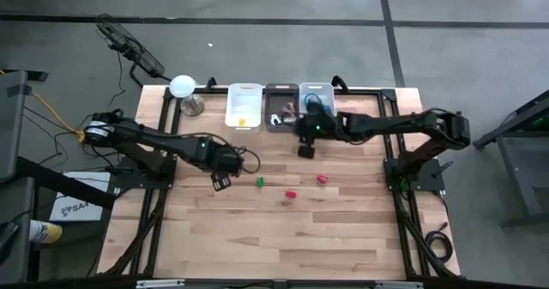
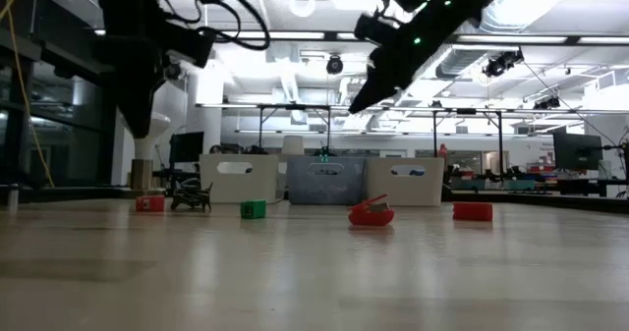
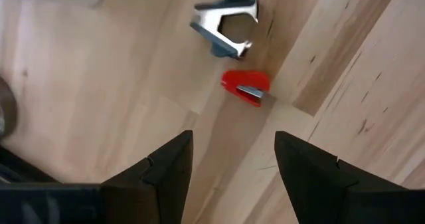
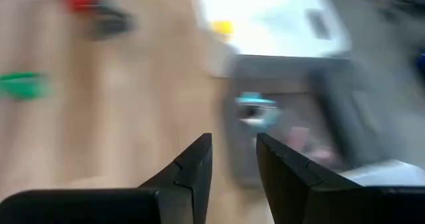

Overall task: Pick and place Stapler, Stapler remover, tape
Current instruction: Put the blue staple remover into the black bin

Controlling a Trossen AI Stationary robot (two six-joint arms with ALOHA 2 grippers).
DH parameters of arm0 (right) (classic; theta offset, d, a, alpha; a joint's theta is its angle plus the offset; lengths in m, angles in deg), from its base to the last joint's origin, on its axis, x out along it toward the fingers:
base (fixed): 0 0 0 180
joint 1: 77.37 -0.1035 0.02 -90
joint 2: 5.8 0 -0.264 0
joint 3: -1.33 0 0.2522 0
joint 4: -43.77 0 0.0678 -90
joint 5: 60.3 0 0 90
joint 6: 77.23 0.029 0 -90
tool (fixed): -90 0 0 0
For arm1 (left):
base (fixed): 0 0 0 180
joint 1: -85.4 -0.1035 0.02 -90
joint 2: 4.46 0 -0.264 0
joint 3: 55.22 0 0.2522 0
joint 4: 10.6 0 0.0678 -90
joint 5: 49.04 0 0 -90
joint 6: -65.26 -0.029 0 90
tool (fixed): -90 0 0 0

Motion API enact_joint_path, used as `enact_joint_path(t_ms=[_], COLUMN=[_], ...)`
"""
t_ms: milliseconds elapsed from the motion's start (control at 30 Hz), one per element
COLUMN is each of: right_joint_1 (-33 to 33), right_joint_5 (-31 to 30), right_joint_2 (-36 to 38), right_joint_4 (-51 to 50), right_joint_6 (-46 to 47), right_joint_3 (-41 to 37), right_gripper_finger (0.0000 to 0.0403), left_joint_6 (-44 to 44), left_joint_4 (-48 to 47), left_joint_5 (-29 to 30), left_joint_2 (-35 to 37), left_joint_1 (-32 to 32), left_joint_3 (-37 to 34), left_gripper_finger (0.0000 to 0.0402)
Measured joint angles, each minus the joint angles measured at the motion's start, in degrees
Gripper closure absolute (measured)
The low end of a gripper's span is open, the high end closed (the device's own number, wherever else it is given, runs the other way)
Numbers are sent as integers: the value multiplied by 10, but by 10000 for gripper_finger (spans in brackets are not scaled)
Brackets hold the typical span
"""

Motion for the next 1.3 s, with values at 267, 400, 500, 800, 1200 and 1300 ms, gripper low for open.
enact_joint_path(t_ms=[267, 400, 500, 800, 1200, 1300], right_joint_1=[-50, -69, -80, -105, -114, -114], right_joint_5=[22, 20, 20, 20, 20, 20], right_joint_2=[39, 50, 55, 56, 56, 56], right_joint_4=[6, 38, 69, 76, 76, 76], right_joint_6=[34, 56, 71, 80, 77, 76], right_joint_3=[-73, -113, -135, -151, -151, -151], right_gripper_finger=[293, 293, 293, 293, 293, 292], left_joint_6=[53, 95, 96, 49, 60, 59], left_joint_4=[78, 109, 111, 150, 174, 179], left_joint_5=[16, 36, 38, 14, -16, -42], left_joint_2=[0, 0, -3, -13, -34, -65], left_joint_1=[6, -22, -49, -135, -185, -198], left_joint_3=[-33, -33, -33, -33, -33, -33], left_gripper_finger=[195, 195, 195, 195, 190, 170])
